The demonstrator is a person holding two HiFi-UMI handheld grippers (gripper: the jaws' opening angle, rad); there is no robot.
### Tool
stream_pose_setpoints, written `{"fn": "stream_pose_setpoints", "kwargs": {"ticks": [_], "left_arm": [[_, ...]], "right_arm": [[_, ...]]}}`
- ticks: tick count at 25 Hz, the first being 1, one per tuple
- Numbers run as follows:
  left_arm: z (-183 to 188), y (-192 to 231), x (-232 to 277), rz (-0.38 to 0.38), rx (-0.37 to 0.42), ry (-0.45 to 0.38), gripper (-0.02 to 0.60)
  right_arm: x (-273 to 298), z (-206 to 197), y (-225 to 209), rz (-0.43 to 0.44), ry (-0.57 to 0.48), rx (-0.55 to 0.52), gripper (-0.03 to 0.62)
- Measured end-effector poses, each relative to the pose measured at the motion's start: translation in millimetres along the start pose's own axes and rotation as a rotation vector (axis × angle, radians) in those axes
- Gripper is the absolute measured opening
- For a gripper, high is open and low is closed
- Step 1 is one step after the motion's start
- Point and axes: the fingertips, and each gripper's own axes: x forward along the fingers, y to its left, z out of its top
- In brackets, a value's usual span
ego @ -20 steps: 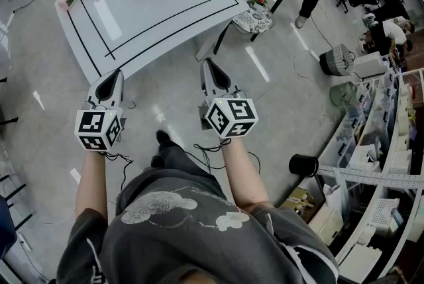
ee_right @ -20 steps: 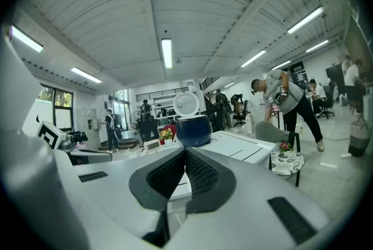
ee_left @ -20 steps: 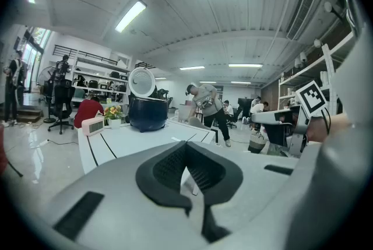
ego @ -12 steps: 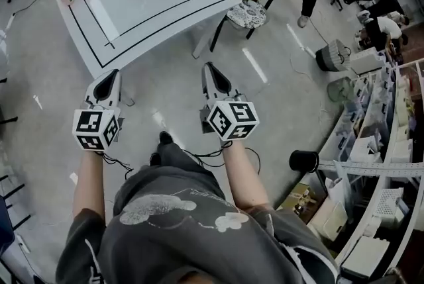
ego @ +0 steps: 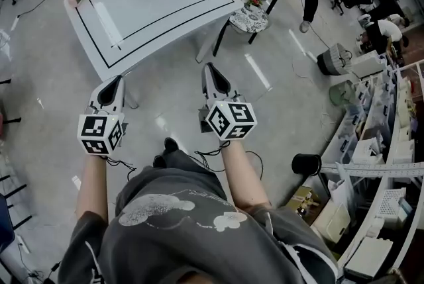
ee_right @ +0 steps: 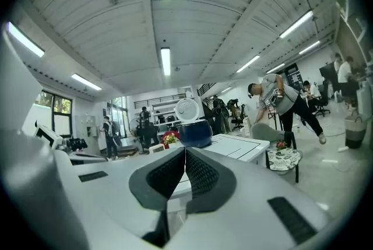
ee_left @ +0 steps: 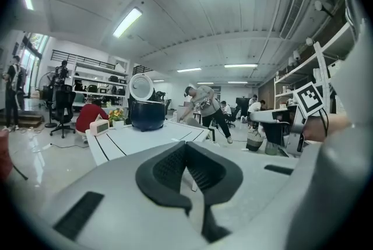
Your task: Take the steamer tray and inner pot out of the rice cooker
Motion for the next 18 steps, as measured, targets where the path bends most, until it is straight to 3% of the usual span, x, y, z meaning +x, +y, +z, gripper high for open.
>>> {"fn": "stream_pose_setpoints", "kwargs": {"ticks": [5,6,7,8,10,13,18], "left_arm": [[-19.9,7.9,-11.7,0.027,-0.055,0.022,0.027],[-21.1,6.7,-13.2,0.022,-0.063,0.02,0.111],[-20.9,4.9,-13.4,0.013,-0.069,0.014,0.208],[-19.6,3.4,-12.8,0.005,-0.071,0.005,0.261],[-15.3,3.3,-11.2,0.006,-0.066,-0.021,0.323],[-9.9,5.2,-4.5,0.003,-0.071,-0.046,0.36],[-10.6,9.9,17.2,-0.005,-0.088,-0.014,0.379]], "right_arm": [[-8.9,-4.5,15.0,0.065,-0.029,0.037,0.038],[-11.7,-4.9,16.3,0.078,-0.027,0.041,0.051],[-13.2,-4.6,16.4,0.088,-0.024,0.045,0.131],[-13.5,-3.8,15.8,0.094,-0.022,0.047,0.218],[-11.7,-1.8,13.2,0.093,-0.016,0.041,0.254],[-2.3,1.4,6.6,0.084,-0.006,0.022,0.288],[29.7,5.0,-7.9,0.103,0.007,0.022,0.305]]}}
